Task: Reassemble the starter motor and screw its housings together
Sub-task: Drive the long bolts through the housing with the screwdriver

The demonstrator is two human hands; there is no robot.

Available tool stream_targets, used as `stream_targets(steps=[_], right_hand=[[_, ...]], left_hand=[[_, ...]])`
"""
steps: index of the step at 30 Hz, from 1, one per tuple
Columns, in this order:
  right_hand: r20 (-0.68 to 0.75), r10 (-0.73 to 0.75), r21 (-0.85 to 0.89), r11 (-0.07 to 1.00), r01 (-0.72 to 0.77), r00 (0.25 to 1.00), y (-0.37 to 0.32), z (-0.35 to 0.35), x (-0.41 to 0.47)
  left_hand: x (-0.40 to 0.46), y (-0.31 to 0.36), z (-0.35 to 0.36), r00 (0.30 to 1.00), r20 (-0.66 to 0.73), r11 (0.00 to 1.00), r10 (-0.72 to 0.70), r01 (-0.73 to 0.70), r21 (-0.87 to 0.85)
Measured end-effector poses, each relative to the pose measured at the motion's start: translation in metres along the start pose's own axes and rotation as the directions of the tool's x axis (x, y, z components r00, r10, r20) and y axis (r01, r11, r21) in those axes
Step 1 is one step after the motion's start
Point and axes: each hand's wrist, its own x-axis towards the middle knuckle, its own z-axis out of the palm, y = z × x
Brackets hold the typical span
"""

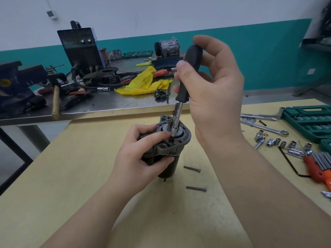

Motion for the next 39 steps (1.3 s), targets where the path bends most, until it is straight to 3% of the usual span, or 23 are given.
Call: stream_targets(steps=[4,11,18,27,32,39], right_hand=[[0.022,0.057,0.093,0.994,-0.058,0.998,-0.0003,-0.0021,-0.0008],[-0.022,-0.036,-0.053,0.998,0.035,0.999,0.0002,0.0002,0.0022],[0.017,0.077,0.12,0.99,-0.079,0.997,-0.0012,-0.0026,-0.0003],[0.013,-0.004,-0.006,1.0,0.005,1.0,-0.0022,0.0013,0.0005],[0.062,0.042,0.094,0.994,-0.047,0.997,-0.0016,-0.0014,-0.0006],[0.021,-0.009,0.028,1.0,0.009,1.0,-0.0019,-0.003,0.0005]], left_hand=[[-0.0006,-0.0016,-0.0002,1.0,0.004,1.0,0.006,-0.006,0.011],[-0.0007,-0.001,-0.0007,1.0,0.008,1.0,0.011,-0.011,0.009],[0.0,0.001,-0.0004,1.0,0.009,1.0,-0.008,0.008,0.008],[-0.001,0.0006,-0.0005,1.0,0.012,1.0,-0.022,0.022,-0.008],[-0.0002,0.001,-0.001,1.0,0.004,1.0,-0.007,0.007,-0.002],[-0.0004,0.001,-0.0001,1.0,0.001,1.0,-0.017,0.017,-0.009]])
